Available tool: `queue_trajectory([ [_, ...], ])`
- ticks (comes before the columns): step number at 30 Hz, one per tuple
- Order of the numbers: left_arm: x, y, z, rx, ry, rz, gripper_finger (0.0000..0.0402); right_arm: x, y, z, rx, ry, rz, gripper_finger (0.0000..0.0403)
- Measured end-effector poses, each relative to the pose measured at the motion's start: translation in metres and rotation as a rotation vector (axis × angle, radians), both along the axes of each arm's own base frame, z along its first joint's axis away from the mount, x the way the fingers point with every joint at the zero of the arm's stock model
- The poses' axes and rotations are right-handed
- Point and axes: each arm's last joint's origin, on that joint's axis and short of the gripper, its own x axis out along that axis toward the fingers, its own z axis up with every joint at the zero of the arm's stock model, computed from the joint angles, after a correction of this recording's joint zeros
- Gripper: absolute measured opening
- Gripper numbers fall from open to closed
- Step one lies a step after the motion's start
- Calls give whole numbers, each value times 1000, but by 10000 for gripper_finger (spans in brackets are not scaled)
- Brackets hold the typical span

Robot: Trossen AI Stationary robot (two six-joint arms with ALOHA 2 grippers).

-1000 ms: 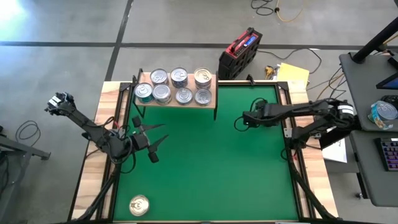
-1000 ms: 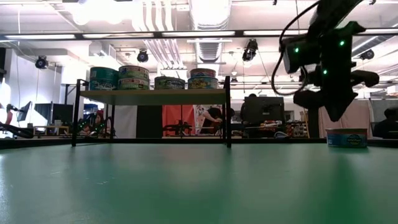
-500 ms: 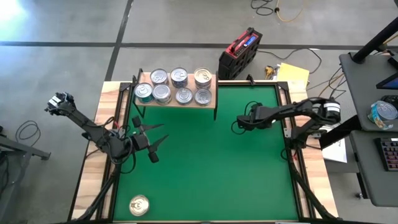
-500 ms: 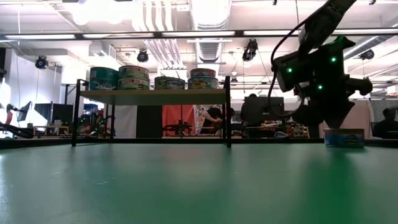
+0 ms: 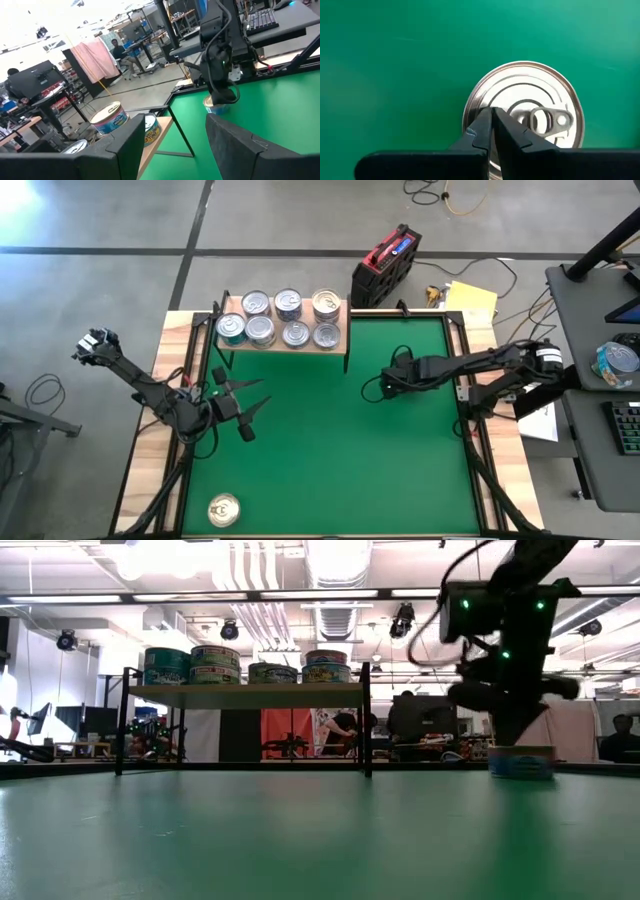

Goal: Stack canned seafood by type on shelf
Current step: Stack the center blue tuna can on top of the blue tuna can on the shelf

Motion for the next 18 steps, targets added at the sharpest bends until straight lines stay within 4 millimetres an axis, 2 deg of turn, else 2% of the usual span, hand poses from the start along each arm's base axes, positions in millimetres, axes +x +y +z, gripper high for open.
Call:
queue_trajectory([
  [11, 0, 0, 0, 1, 2, -2, 194, 44, 24, 0, 71, -349, 252, 12],
  [14, 0, 0, 0, 1, 2, -2, 194, 48, 30, 0, 75, -375, 304, 12],
  [18, 0, 0, -1, 2, 3, -2, 194, 43, 32, 6, 48, -367, 308, 12],
])
